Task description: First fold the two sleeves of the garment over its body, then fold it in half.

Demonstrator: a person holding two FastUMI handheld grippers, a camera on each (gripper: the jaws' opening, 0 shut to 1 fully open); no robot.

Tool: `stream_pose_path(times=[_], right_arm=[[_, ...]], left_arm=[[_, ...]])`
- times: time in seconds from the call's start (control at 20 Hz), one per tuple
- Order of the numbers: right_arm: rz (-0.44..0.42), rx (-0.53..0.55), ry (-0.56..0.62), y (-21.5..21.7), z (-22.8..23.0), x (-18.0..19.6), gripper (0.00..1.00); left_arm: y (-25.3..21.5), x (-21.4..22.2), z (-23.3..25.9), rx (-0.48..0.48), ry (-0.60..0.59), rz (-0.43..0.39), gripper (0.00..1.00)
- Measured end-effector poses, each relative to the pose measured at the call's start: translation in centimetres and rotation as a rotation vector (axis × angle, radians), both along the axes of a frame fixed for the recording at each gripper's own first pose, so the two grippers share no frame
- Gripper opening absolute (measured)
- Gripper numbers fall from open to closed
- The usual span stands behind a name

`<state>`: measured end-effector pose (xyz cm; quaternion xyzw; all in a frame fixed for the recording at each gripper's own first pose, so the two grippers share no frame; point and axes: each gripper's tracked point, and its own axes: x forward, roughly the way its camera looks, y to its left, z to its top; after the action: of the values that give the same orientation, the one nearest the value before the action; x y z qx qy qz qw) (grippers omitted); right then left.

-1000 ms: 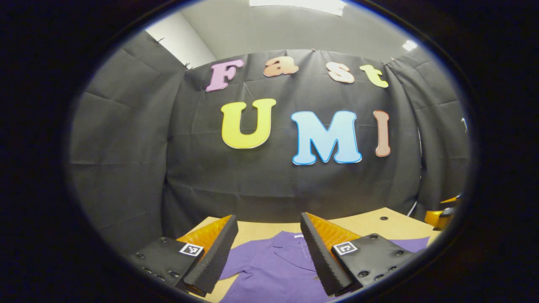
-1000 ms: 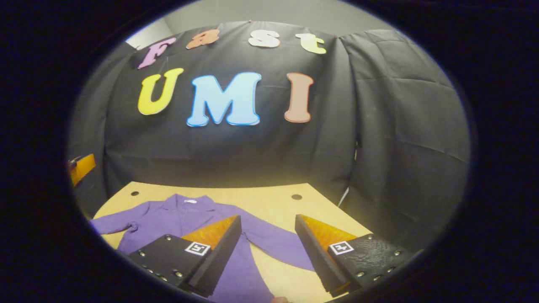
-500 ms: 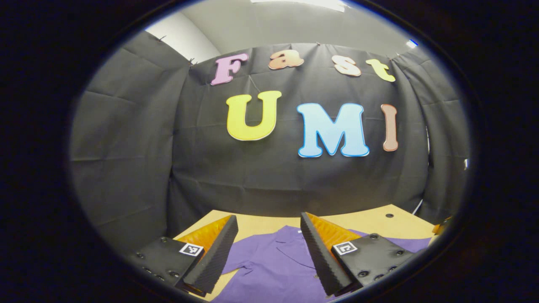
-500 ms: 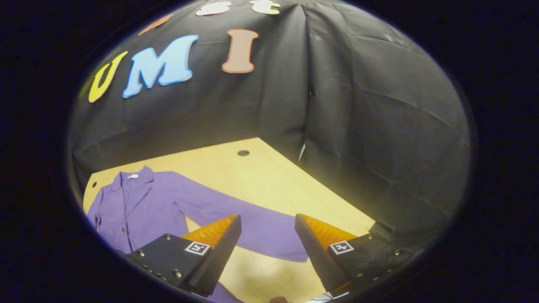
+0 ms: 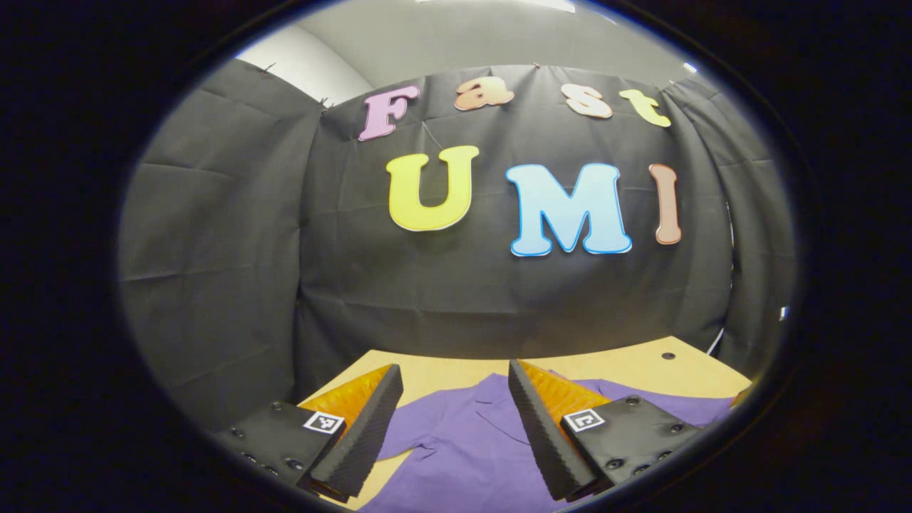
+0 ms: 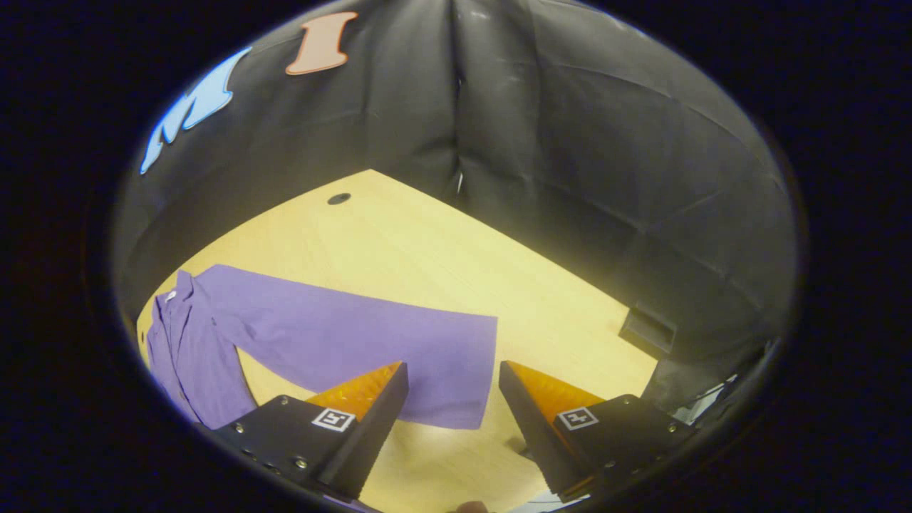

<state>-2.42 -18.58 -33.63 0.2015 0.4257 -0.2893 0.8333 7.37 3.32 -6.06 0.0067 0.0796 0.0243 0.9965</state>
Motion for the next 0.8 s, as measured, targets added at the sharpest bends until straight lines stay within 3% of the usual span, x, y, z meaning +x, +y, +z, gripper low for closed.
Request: stream_pose_path(times=[0.45, 0.65, 0.8], right_arm=[[-0.100, 0.138, -0.009, 0.4, -3.0, 0.6, 0.92], [-0.039, 0.088, 0.045, 0.0, -3.2, -0.4, 1.00], [0.013, 0.063, 0.054, 0.3, -3.2, 0.2, 0.99]], left_arm=[[-0.4, -1.3, -0.2, 0.017, 0.009, 0.000, 0.94], [0.1, -1.9, 0.2, 0.026, -0.001, 0.007, 0.94], [0.6, -2.1, 0.2, 0.022, -0.005, 0.016, 0.94]])
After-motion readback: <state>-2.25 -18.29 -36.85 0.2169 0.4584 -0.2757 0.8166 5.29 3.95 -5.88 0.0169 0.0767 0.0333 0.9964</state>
